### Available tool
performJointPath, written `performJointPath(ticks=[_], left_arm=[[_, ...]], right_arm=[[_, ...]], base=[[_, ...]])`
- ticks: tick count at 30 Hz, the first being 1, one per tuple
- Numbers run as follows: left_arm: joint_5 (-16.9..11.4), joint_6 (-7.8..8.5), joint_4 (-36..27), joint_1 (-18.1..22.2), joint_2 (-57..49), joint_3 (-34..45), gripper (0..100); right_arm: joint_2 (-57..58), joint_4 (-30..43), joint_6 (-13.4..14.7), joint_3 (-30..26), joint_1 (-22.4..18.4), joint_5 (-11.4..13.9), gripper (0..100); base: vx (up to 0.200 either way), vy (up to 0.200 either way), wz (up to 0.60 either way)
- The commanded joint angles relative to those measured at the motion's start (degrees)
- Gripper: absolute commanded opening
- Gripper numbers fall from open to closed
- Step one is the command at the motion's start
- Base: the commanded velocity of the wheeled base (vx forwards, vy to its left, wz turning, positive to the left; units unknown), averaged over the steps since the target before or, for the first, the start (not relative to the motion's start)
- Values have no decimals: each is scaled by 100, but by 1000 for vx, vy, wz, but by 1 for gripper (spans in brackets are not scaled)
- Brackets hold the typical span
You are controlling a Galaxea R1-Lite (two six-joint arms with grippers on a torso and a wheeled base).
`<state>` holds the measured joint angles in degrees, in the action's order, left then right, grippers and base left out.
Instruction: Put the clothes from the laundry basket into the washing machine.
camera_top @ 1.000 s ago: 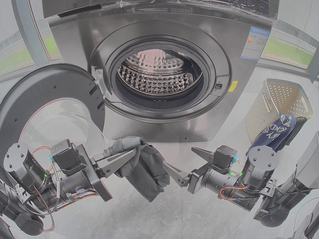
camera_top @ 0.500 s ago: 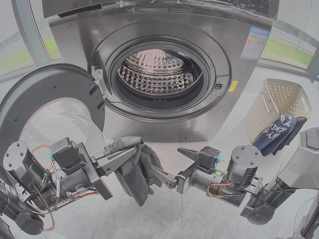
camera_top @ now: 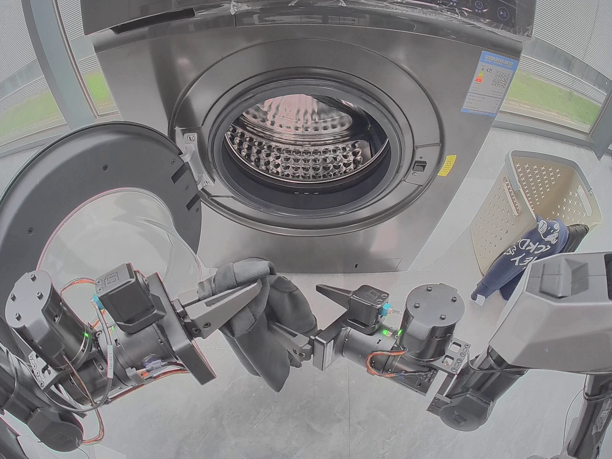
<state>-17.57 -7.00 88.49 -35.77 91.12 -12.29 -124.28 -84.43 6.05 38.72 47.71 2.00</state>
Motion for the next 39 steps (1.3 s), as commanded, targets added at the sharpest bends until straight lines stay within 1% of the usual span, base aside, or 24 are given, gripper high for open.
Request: performJointPath(ticks=[1,3,10,11,16,21,23,26,28,33,36,39], left_arm=[[-1,5,1,0,19,-2,0],[-1,5,1,0,19,-2,0],[-1,14,1,8,46,-2,0],[-1,14,1,8,46,-2,0],[8,-3,-7,17,72,7,0],[16,-21,-7,52,90,-2,0],[16,-30,-7,123,98,-10,0],[16,-39,1,290,169,-90,0],[16,-47,-7,342,178,-116,0],[16,-39,1,351,239,-142,0],[16,-39,1,351,257,-133,0],[16,-47,-7,351,248,-142,0]], right_arm=[[-298,-38,-7,171,10,11,100],[-307,-47,-7,206,36,55,100],[-342,-144,-7,417,71,29,100],[-342,-170,-7,417,71,20,0],[-281,-170,2,373,45,2,0],[-26,-161,2,206,-34,-33,0],[124,-144,11,127,-60,-68,0],[466,-100,2,-110,-219,-103,0],[607,-91,2,-172,-307,-103,0],[809,-65,2,-198,-482,-121,0],[888,-65,-7,-224,-509,-244,0],[967,-56,2,-224,-509,-253,0]], base=[[0,0,0],[0,0,0],[0,0,0],[0,0,0],[0,0,0],[0,0,0],[0,0,0],[0,0,0],[0,0,0],[0,0,0],[0,0,0],[0,0,0]])
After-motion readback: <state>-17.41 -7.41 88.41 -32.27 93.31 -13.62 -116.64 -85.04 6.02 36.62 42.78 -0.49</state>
